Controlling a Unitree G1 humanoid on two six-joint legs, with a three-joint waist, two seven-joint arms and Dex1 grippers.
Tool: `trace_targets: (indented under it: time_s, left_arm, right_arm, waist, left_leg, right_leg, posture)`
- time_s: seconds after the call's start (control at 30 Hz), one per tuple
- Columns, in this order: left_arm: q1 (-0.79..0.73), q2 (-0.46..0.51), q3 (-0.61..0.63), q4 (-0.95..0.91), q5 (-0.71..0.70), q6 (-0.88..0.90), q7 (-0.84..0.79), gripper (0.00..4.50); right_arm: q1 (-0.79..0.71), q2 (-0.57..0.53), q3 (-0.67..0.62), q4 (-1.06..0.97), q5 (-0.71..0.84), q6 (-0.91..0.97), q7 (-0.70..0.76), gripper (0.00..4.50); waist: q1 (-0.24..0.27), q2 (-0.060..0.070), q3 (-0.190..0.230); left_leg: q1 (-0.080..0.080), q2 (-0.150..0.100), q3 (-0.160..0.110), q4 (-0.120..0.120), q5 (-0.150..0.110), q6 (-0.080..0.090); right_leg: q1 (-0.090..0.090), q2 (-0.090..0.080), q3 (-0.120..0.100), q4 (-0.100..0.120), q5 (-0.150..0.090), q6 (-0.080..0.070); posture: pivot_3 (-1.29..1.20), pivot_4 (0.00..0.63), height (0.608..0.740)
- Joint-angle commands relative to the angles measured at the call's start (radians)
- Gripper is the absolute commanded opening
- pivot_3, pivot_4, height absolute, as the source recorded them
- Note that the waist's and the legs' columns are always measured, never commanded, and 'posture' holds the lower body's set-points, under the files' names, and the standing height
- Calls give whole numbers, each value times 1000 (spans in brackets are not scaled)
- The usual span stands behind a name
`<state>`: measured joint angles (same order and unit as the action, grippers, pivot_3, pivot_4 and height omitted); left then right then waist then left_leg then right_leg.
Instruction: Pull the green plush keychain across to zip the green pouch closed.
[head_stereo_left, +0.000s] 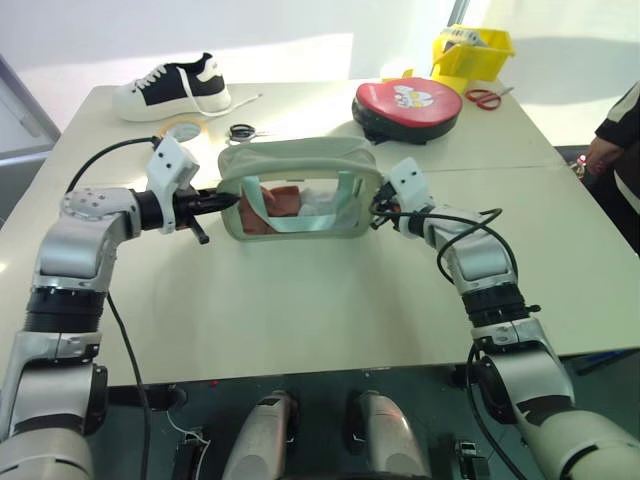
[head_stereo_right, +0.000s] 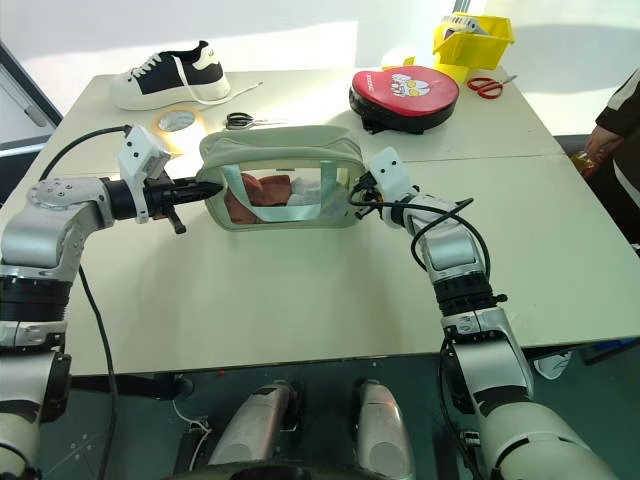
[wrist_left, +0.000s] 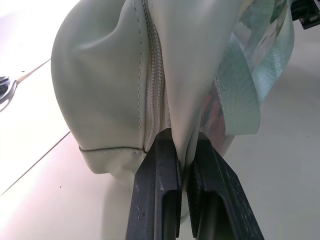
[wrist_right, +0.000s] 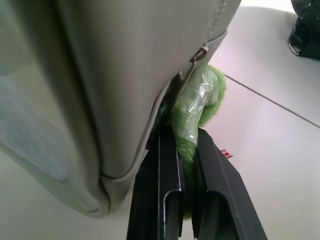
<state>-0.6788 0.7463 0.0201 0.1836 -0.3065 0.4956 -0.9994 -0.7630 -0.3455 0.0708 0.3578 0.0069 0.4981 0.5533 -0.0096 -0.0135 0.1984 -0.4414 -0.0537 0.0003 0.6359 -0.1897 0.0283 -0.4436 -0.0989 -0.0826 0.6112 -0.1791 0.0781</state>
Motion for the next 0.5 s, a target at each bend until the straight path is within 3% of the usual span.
trace_targets:
  time_s: [0.03,0.07,0.17,0.33,0.4,0.5]
  left_arm:
    - [-21,8,15,-12,5,-18,3,0]
    - [-21,8,15,-12,5,-19,3,0]
    - [-25,1,28,-2,-7,-25,1,1077]
    - [-39,29,58,5,-40,7,-27,3603]
    - [-48,64,83,6,-65,36,-50,4489]
    - [-72,144,126,-1,-116,113,-95,4489]
  right_arm:
    - [-27,-50,-26,-23,24,17,39,21]
    - [-34,-61,-30,-29,30,21,51,21]
    - [-97,-146,-44,-44,58,32,137,1061]
    - [-182,-317,-23,-57,74,18,319,3653]
    - [-197,-376,-14,-92,103,35,416,4478]
    - [-211,-467,-15,-204,203,111,606,4478]
  waist:
    - [0,0,0]
    - [0,0,0]
    - [0,1,0]
    - [-1,1,1]
    - [-1,1,0]
    - [-5,1,1]
  left_leg:
    - [0,0,0,0,0,0]
    - [0,0,0,0,0,0]
    - [0,0,0,0,0,0]
    - [-1,0,0,0,0,0]
    - [-1,0,0,-1,0,0]
    - [-2,0,0,-1,0,1]
  right_leg:
    - [0,0,0,0,0,0]
    - [0,0,0,0,0,0]
    - [0,0,0,0,0,0]
    - [-1,0,0,-1,-1,0]
    - [-1,0,0,-1,-1,0]
    - [-2,-1,0,-1,-1,0]
  posture:
    - [0,150,740]
    - [0,150,740]
    - [0,150,740]
    - [0,150,740]
    - [0,150,740]
    - [0,150,740]
